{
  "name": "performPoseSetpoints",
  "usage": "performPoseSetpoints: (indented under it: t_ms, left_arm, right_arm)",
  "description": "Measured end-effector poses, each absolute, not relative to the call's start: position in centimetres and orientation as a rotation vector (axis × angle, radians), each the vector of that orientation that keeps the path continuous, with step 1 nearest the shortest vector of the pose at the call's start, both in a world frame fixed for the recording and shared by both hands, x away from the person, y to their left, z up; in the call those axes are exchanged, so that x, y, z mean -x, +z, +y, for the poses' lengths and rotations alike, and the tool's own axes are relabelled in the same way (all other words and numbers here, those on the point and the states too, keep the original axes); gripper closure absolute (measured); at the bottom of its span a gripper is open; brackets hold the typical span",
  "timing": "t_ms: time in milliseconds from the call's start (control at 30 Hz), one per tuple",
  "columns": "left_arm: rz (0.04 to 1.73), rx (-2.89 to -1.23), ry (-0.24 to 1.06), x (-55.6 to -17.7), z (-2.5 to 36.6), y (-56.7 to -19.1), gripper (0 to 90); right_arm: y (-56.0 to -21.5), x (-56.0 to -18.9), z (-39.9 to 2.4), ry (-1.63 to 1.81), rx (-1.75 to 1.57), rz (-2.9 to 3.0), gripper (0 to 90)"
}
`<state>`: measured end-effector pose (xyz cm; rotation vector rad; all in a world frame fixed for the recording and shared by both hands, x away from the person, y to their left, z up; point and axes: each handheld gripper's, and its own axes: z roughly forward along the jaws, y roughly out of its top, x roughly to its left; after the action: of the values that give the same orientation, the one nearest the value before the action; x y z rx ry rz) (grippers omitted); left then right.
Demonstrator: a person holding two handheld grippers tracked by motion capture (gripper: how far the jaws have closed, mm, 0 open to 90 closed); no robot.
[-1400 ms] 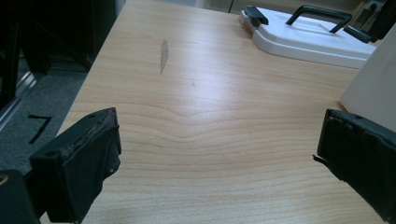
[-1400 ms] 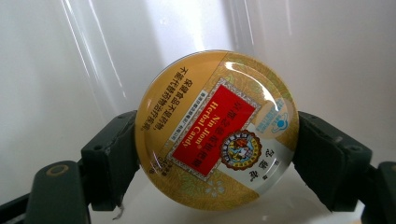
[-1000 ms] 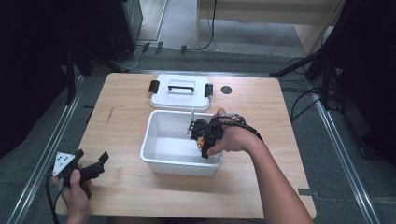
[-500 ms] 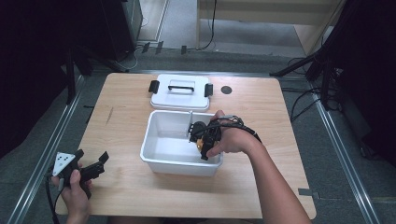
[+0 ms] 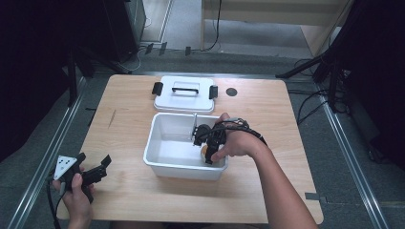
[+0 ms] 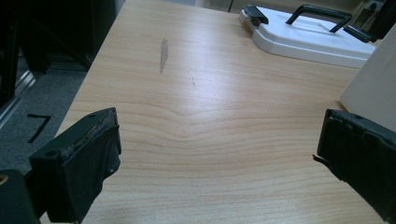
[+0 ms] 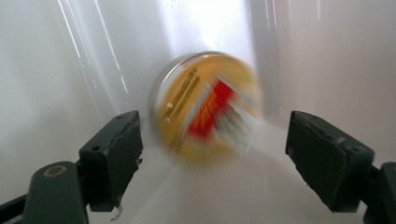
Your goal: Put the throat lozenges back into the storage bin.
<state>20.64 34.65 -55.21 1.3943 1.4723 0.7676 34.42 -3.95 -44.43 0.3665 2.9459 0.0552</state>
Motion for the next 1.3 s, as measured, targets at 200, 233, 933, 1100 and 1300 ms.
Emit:
performPoseSetpoints:
  t_ms: [200, 233, 933, 1100, 1300]
  left_arm:
    - [1.472, -1.394, 0.768, -20.6, 34.7, -55.2, 0.3]
    - [1.472, -1.395, 0.768, -20.6, 34.7, -55.2, 0.3]
    - [1.470, -1.400, 0.766, -20.7, 34.7, -55.2, 0.3]
    - [1.471, -1.402, 0.767, -20.7, 34.6, -55.2, 0.3]
    - [1.470, -1.400, 0.767, -20.7, 34.6, -55.2, 0.3]
  right_arm:
    - [-44.4, -34.4, -4.0, 0.052, -0.368, 2.941, 19.0]
    - [-44.4, -34.4, -4.0, 0.052, -0.369, 2.941, 19.3]
    - [-41.2, -34.3, -4.9, 0.216, -0.464, 2.921, 47.3]
    - [-40.1, -34.1, -5.4, 0.253, -0.484, 2.923, 56.3]
    - [-38.2, -33.7, -6.4, 0.292, -0.520, 2.910, 62.5]
